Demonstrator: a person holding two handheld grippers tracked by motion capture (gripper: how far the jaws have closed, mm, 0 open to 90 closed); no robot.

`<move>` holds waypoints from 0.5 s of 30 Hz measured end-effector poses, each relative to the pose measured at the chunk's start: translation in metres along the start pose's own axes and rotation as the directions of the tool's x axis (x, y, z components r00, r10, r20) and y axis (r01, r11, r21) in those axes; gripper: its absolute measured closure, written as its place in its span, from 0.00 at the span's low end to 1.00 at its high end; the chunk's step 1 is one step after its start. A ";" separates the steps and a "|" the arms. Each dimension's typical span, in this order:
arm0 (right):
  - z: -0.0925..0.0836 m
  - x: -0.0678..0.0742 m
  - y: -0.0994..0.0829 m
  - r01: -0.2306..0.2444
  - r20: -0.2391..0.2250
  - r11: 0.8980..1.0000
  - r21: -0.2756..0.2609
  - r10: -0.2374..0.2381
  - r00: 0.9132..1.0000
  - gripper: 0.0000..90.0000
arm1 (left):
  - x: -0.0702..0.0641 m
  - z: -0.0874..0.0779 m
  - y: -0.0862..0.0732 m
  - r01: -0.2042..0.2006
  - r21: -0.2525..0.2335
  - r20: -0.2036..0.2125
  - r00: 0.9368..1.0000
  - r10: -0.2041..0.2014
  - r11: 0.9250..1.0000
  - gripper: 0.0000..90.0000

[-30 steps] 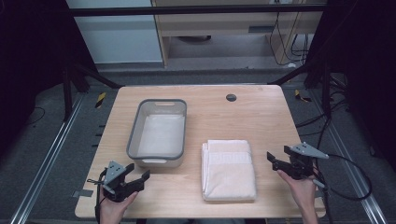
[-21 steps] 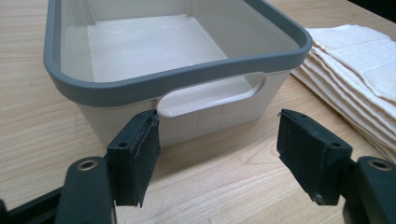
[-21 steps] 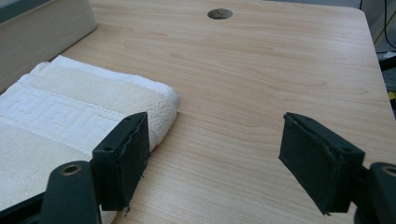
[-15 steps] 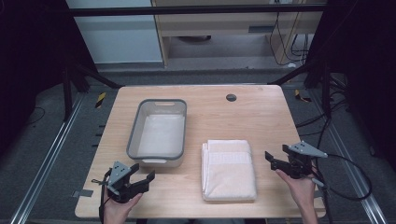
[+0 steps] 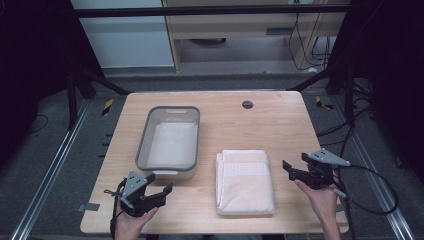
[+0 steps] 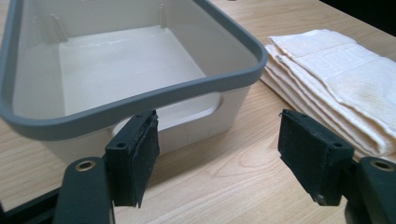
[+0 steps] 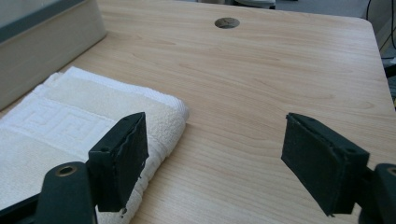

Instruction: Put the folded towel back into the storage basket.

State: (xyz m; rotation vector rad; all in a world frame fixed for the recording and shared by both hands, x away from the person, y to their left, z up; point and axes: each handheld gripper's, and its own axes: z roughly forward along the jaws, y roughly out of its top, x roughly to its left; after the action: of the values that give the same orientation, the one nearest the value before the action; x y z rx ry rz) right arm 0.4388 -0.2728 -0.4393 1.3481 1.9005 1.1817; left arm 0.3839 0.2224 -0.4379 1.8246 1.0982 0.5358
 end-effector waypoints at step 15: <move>0.002 0.003 0.021 0.011 -0.010 1.000 -0.017 -0.011 1.000 0.25 | -0.021 0.014 0.022 -0.021 -0.014 0.033 0.999 0.021 1.000 0.31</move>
State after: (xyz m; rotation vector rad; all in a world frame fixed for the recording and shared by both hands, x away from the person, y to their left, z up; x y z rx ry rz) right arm 0.4490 -0.2664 -0.4213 1.3231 1.8985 1.1989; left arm 0.3932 0.1936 -0.4238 1.8283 1.0518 0.5226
